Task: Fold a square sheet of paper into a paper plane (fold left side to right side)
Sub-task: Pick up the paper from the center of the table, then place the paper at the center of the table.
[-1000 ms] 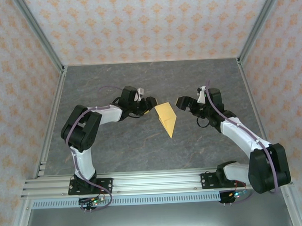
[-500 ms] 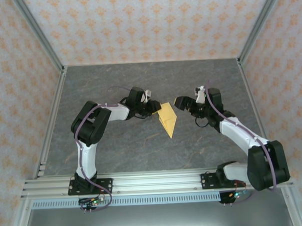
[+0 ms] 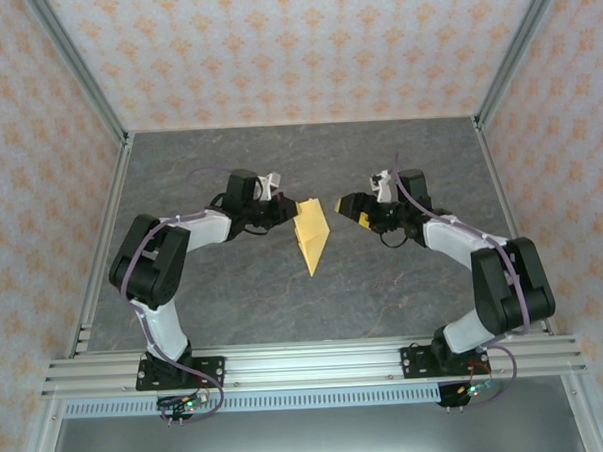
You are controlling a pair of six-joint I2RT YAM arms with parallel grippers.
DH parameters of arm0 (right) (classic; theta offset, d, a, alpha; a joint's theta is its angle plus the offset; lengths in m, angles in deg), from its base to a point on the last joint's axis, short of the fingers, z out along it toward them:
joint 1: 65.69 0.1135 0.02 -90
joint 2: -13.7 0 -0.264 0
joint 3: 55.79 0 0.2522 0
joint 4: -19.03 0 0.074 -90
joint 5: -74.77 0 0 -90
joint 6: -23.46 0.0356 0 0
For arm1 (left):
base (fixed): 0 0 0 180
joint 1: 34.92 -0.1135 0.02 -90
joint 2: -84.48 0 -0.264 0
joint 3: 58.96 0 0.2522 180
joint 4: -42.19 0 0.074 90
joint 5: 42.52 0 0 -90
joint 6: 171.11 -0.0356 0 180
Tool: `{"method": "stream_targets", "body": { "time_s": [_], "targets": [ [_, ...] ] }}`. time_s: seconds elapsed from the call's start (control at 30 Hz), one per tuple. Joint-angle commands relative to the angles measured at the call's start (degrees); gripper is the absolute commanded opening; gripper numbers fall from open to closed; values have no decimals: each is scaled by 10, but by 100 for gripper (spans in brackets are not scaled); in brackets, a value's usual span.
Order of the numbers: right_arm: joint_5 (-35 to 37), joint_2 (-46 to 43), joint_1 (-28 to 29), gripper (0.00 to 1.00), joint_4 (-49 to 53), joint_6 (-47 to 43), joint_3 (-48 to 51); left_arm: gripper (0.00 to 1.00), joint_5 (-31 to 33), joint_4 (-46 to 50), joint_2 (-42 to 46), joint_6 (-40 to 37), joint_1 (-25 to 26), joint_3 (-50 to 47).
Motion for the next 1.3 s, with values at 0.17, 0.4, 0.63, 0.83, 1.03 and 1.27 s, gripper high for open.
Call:
{"method": "stream_targets", "body": {
  "time_s": [0.17, 0.4, 0.63, 0.83, 1.03, 1.27],
  "targets": [
    [-126, 78, 0, 76, -206, 25, -13, 0, -101, 2, 83, -69, -10, -32],
    [-145, 132, 26, 73, -267, 43, -28, 0, -105, -3, 100, -77, -10, -38],
    [-156, 160, 39, 64, -316, 80, -29, 0, -108, -9, 101, -75, -9, -39],
    [-152, 157, 41, 52, -303, 70, -23, 0, -100, -7, 99, -75, -9, -41],
    [-148, 145, 42, 38, -282, 56, -17, 0, -92, -5, 94, -75, -9, -39],
    [-131, 121, 42, 24, -208, 6, -18, 0, -80, 10, 80, -82, -9, -35]
  ]
}}
